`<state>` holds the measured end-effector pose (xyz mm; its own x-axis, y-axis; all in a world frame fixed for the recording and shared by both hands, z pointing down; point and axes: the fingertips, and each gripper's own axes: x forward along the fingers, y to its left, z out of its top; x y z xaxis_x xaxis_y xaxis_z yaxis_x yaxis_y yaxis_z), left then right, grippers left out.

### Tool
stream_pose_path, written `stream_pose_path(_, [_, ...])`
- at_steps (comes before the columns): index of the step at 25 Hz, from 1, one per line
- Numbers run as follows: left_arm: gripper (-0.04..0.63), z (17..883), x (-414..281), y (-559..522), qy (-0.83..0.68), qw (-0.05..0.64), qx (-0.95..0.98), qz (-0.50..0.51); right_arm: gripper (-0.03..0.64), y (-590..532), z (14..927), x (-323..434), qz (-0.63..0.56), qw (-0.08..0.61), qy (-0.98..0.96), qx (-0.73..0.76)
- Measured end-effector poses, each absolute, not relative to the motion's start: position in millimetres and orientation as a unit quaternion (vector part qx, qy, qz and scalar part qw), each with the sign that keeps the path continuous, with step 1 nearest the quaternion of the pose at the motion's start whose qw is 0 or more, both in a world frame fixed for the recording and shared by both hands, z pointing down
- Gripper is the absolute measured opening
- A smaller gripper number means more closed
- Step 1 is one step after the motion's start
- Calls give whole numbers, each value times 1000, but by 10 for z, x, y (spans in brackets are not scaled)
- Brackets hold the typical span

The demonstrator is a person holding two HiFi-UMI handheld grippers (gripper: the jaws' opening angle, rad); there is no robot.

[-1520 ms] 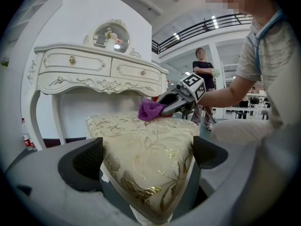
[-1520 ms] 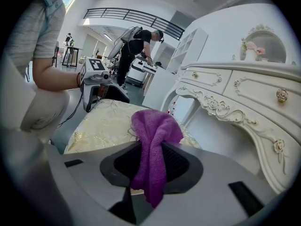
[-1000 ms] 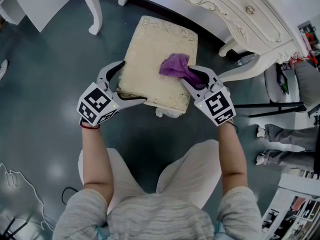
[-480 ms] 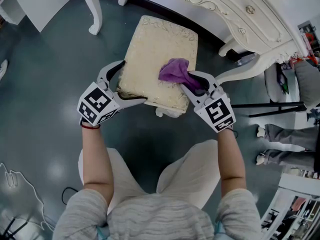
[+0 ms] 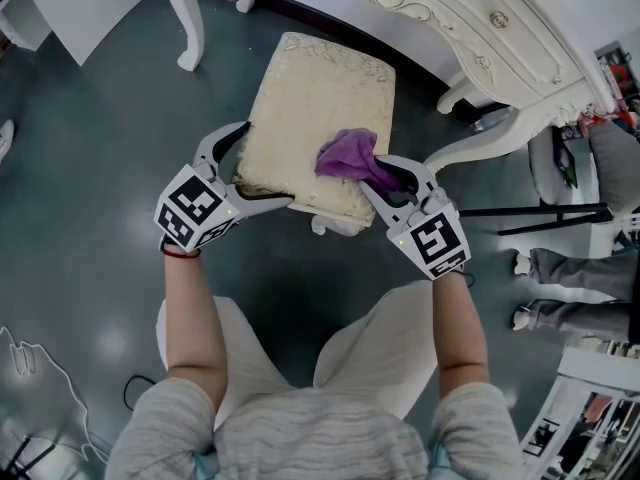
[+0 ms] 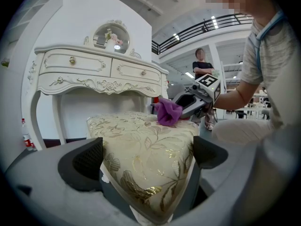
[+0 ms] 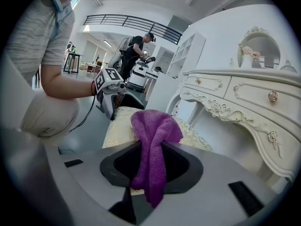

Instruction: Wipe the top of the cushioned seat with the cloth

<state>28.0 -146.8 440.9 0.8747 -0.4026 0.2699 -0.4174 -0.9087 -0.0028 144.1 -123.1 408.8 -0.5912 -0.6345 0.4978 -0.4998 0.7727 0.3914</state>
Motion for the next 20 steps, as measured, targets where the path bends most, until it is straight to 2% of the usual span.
stream_pose_path(20, [591,4403,283,-1466,-212,27,968,129,114,-904,4122,1411,-92,308,-896,307])
